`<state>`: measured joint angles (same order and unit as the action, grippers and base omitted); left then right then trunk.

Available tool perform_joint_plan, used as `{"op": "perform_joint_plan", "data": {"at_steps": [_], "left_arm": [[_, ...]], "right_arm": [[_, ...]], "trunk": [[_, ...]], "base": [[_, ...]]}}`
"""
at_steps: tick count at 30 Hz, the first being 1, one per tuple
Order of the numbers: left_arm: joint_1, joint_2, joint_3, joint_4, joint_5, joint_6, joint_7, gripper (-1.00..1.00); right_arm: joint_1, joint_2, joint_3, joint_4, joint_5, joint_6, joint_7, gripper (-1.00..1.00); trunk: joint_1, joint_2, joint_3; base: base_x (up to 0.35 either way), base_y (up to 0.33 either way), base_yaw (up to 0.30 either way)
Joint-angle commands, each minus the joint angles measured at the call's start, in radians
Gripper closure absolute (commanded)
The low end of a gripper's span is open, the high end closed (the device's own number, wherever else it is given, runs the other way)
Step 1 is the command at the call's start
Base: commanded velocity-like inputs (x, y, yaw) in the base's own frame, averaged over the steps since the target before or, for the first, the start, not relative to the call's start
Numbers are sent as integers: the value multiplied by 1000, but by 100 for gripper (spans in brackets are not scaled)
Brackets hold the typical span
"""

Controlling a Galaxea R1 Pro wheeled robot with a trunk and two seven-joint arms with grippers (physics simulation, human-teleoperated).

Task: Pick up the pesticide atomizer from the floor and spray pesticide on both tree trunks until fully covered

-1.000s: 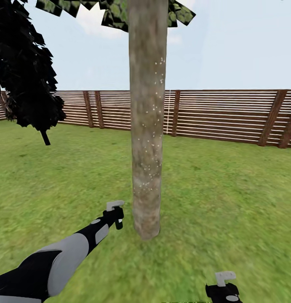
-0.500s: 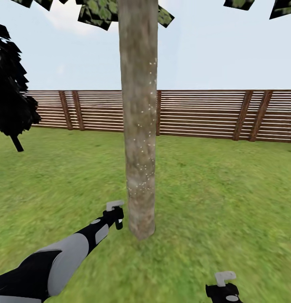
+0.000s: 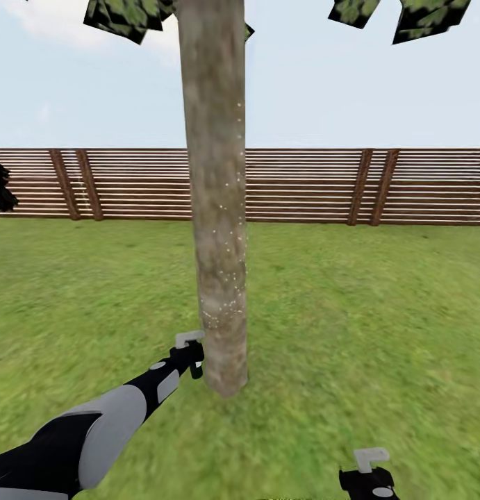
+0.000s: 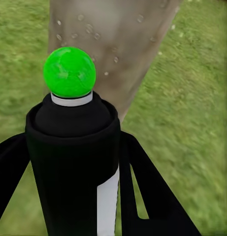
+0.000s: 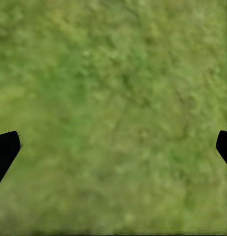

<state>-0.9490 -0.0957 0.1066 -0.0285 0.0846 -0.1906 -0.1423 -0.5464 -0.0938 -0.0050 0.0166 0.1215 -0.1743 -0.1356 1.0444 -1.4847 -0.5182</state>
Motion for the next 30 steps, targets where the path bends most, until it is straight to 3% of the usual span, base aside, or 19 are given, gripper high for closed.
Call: {"op": "perform_joint_plan", "data": {"at_steps": [1,11,15,17,18,21,24,25,30], "left_arm": [[-1,0,7,1,9,-1,-8,100],[1,1,7,1,9,-1,-8,100],[1,2,3,-2,11,4,-9,100],[1,6,-1,-51,14,116,-10,100],[1,11,-1,-115,15,210,-10,100],[1,33,0,-435,16,582,-8,100],[1,38,-1,-583,15,732,-7,100],[0,40,-2,-673,15,806,-6,100],[-5,40,-2,-805,15,979,-4,100]], "right_arm": [[-1,0,-1,2,11,-2,-6,-100],[-1,0,-1,2,11,-3,-6,-100],[-1,0,-1,2,11,-3,-6,-100],[-1,-1,-2,2,12,-4,-6,-100],[-1,-1,-1,2,12,-4,-6,-100],[-1,-1,-1,2,12,-4,-7,-100],[-1,-1,-2,2,12,-4,-7,-100],[-1,-1,-1,2,12,-4,-7,-100],[-1,-1,-1,2,12,-4,-7,-100]], "trunk": [[0,-1,-1],[0,-1,-5],[0,-1,-5],[0,-1,-6],[0,-1,-6],[0,-1,-6],[0,-1,-6],[0,-1,-6],[0,-1,-6]], "base": [[0,350,-300],[-84,343,-297],[-35,91,-94],[-5,13,-13],[-2,6,-7],[-1,2,-3],[0,0,0],[0,0,0],[0,0,0]]}}
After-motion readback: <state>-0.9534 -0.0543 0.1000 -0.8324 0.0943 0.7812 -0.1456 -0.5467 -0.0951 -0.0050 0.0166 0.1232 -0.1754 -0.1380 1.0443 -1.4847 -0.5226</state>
